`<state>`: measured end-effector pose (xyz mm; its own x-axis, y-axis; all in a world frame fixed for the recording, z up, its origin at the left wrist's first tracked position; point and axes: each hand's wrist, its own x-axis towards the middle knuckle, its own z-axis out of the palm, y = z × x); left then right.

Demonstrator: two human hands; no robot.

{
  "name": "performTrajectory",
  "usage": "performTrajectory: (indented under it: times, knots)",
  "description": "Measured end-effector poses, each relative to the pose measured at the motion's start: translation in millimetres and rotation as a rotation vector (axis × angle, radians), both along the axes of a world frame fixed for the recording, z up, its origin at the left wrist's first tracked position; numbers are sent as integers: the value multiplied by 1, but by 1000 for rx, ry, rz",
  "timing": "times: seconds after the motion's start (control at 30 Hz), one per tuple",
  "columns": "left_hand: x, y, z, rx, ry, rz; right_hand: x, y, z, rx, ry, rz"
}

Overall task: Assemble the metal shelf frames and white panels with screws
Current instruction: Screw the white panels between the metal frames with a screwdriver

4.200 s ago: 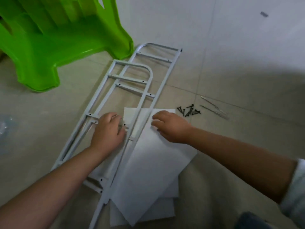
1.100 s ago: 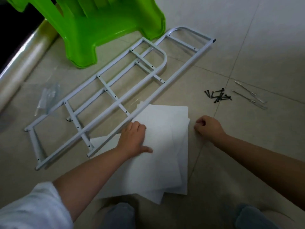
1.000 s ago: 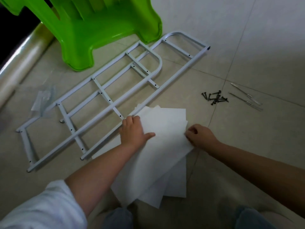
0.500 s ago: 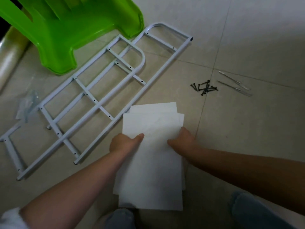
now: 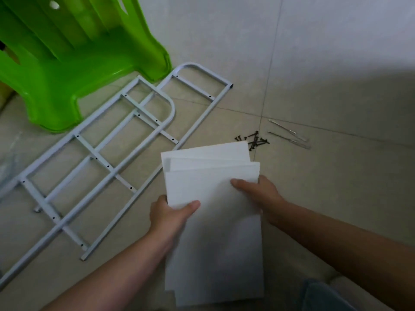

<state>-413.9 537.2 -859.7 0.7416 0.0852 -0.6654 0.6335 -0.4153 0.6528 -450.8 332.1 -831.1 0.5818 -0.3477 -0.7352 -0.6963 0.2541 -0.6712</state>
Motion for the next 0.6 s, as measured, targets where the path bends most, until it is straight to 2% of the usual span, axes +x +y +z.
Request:
performTrajectory:
  times: [0.2, 0.37, 0.5, 0.6]
  knots:
    - [36, -39, 65, -240, -385, -39, 25, -21, 72, -305, -395, 57]
    - [50, -38, 92, -217, -672, -64, 39, -27, 109, -402, -662, 88]
    - [57, -26, 95, -207, -696, -93, 43, -21, 106, -490, -686, 218]
    - [59, -20, 91, -209, -669, -124, 49, -20, 103, -420, -673, 246]
